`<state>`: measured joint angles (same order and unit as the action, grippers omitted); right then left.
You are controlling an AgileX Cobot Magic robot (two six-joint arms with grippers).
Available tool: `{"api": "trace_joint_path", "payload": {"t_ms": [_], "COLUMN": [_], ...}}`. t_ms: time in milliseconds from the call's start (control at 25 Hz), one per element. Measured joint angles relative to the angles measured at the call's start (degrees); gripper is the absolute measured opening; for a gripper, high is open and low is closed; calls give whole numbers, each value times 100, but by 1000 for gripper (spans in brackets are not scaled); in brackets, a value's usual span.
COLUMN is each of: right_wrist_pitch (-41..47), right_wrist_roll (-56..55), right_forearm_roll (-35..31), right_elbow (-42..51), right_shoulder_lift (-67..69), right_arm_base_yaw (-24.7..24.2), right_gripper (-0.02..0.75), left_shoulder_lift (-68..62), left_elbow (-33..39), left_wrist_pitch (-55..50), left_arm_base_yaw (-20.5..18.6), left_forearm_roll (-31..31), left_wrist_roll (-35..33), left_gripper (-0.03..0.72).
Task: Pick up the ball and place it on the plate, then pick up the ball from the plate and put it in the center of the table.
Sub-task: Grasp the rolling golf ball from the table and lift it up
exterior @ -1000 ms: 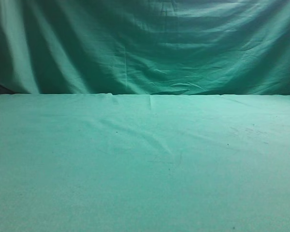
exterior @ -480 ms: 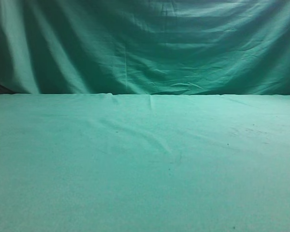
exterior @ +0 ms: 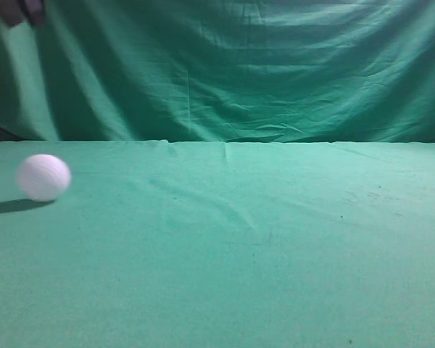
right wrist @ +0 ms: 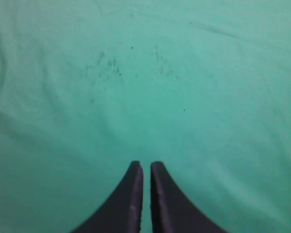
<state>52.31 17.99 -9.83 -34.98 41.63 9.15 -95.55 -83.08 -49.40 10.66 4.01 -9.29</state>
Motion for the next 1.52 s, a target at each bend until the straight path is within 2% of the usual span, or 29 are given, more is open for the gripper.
{"api": "trace_joint_path", "payload": {"t_ms": [80, 200, 440, 560, 680, 920, 1160, 1360, 1480, 1520], "right_wrist_pitch": [290, 521, 644, 692, 692, 801, 406, 131, 2, -78], "right_wrist_roll": [10, 22, -16, -169, -332, -717, -1107, -1456, -1532, -1605], "right_forearm_roll": [36, 82, 396, 588, 683, 833, 1171, 1506, 1528, 1528], "right_elbow": [-179, -338, -401, -401, -401, -410, -410, -546, -763, -837], "right_shoulder_lift": [0, 0, 0, 0, 14, 482, 1330, 2280, 2873, 3074], "right_arm_base_yaw": [120, 221, 390, 587, 749, 794, 1191, 1770, 1957, 1981], "right_gripper": [49, 49, 49, 49, 49, 49, 49, 49, 49, 99], "left_shoulder_lift": [271, 713, 1673, 2164, 2818, 4226, 5546, 6288, 6574, 6651], "left_elbow": [-35, -66, -66, 68, 572, 2038, 3338, 3967, 4141, 4175], "left_wrist_pitch": [-10, -10, -212, -294, -148, 419, 817, 956, 956, 956], "left_arm_base_yaw": [156, 289, 348, 378, 378, 378, 378, 378, 378, 378], "left_forearm_roll": [94, 205, 1075, 1257, 1294, 1361, 1951, 2110, 2150, 2163], "left_wrist_roll": [-37, -94, -866, -1041, -1076, -1165, -1750, -1847, -1847, -1847], "left_gripper": [116, 0, 0, 0, 0, 0, 0, 0, 0, 0]}}
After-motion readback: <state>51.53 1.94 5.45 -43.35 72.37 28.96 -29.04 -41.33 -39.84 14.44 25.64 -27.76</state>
